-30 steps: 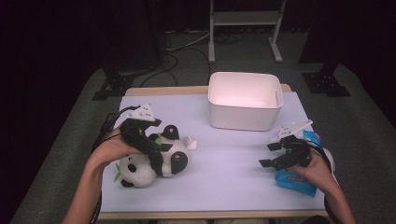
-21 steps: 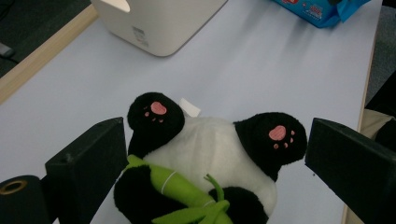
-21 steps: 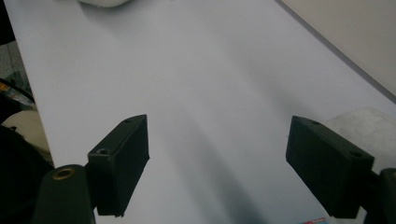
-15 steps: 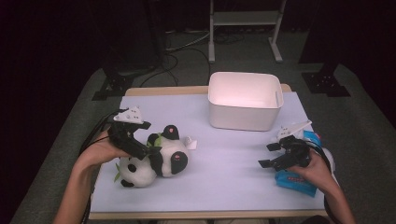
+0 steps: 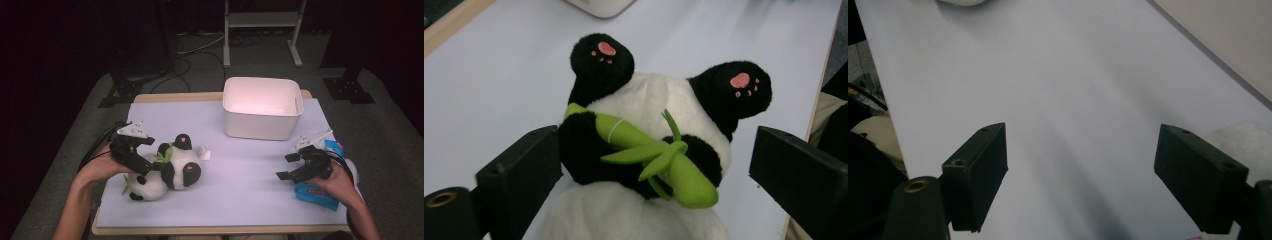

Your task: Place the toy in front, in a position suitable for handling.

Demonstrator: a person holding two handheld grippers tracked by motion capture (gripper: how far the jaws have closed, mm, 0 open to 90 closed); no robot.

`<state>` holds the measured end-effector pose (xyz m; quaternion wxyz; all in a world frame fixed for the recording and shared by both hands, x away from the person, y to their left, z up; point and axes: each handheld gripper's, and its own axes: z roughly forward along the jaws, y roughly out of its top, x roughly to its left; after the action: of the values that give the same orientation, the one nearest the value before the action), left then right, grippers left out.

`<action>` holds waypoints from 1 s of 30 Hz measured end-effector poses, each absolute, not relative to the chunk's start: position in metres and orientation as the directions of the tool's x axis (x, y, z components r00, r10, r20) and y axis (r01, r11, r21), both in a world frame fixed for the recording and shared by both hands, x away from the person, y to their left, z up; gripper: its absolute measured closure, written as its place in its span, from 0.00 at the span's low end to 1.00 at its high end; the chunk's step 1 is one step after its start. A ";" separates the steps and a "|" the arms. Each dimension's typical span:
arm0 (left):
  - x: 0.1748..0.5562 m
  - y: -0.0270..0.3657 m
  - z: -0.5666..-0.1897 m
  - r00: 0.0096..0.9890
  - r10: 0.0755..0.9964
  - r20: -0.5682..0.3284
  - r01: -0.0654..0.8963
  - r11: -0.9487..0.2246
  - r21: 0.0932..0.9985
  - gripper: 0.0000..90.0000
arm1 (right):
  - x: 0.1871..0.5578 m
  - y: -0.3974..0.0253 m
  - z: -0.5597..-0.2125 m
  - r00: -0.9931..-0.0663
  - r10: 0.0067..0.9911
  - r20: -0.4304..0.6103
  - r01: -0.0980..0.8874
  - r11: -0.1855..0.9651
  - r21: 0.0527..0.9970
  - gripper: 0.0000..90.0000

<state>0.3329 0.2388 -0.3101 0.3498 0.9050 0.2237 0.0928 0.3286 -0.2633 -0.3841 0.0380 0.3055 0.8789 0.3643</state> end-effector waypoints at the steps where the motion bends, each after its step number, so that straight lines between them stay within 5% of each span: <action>1: 0.332 0.239 -0.313 0.883 0.469 0.007 0.345 -0.660 0.667 0.07 | 0.329 -0.263 -0.384 -0.813 0.562 0.153 0.506 0.551 0.663 0.22; 30: 0.335 0.240 -0.330 0.889 0.456 -0.042 0.379 -0.682 0.626 0.39 | 0.328 -0.263 -0.384 -0.819 0.553 0.156 0.504 0.560 0.657 0.22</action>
<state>0.3347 0.2402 -0.3303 0.3275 0.9150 0.2280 0.0589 0.3277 -0.2630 -0.3843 0.0338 0.2992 0.8827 0.3608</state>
